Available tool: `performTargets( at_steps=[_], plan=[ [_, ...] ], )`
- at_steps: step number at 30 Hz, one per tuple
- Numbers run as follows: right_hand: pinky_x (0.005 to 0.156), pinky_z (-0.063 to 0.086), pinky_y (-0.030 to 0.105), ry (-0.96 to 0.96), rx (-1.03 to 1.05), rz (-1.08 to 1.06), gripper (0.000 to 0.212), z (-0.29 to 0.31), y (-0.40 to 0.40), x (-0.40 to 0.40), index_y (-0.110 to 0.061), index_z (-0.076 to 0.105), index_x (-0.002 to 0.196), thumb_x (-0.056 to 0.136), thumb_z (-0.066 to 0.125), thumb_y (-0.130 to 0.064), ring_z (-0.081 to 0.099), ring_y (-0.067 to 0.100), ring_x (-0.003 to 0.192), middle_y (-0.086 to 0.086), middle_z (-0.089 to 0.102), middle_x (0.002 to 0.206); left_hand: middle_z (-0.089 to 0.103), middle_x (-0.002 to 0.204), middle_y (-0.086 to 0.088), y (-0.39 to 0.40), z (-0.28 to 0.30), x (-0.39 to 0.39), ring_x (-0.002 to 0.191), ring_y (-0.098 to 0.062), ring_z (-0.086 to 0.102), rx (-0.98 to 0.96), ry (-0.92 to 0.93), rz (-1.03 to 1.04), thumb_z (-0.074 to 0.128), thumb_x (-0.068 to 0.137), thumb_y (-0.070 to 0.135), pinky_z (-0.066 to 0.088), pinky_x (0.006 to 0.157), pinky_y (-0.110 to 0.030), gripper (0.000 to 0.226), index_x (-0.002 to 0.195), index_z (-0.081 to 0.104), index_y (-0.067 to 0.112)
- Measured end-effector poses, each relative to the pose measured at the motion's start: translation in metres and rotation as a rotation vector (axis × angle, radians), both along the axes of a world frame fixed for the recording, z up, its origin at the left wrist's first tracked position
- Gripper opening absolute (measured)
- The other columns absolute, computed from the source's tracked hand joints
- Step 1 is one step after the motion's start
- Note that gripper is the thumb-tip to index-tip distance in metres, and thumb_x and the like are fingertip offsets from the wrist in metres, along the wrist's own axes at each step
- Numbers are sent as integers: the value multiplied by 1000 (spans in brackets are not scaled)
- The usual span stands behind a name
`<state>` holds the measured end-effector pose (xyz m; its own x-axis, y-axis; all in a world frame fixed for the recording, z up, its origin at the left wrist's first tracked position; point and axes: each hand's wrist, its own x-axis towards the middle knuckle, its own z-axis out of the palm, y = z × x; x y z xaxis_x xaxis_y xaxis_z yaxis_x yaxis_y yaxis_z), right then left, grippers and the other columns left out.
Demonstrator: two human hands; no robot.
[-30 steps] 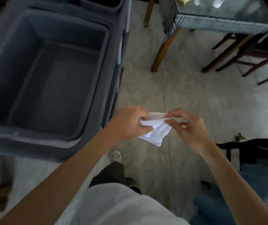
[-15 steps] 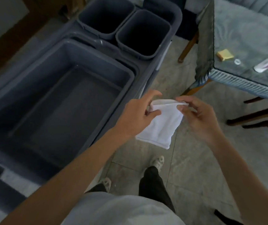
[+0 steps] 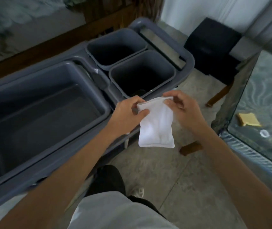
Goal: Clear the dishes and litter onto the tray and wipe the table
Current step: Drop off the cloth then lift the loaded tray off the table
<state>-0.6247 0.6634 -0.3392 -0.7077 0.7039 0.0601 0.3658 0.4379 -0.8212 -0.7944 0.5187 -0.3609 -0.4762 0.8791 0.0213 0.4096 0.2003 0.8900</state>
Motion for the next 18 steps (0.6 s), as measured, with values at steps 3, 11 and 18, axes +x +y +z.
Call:
performTargets(
  at_steps=[3, 11, 18],
  plan=[
    [77, 54, 22, 20, 19, 44, 16, 0, 49, -19, -31, 68, 117, 103, 63, -24, 69, 4, 93, -16, 72, 102, 75, 93, 6, 39, 4, -10, 84, -10, 73, -4, -77, 63, 75, 90, 25, 63, 76, -40, 14, 101, 68, 22],
    [90, 53, 31, -70, 49, 207, 15, -32, 168, -114, -28, 71, 113, 100, 66, -24, 67, 7, 94, -17, 70, 100, 71, 99, -1, 128, -24, -64, 89, -19, 72, -105, -128, 326, 78, 87, 29, 64, 76, -40, 27, 111, 65, 22],
    [105, 50, 38, -306, 150, 421, 46, -76, 196, -137, -21, 51, 148, 104, 60, -31, 60, 25, 123, 8, 56, 142, 4, 166, -9, 142, -45, -45, 152, -35, 13, -520, 268, 161, 65, 71, 75, 34, 115, -50, 107, 159, 17, 35]
  ],
)
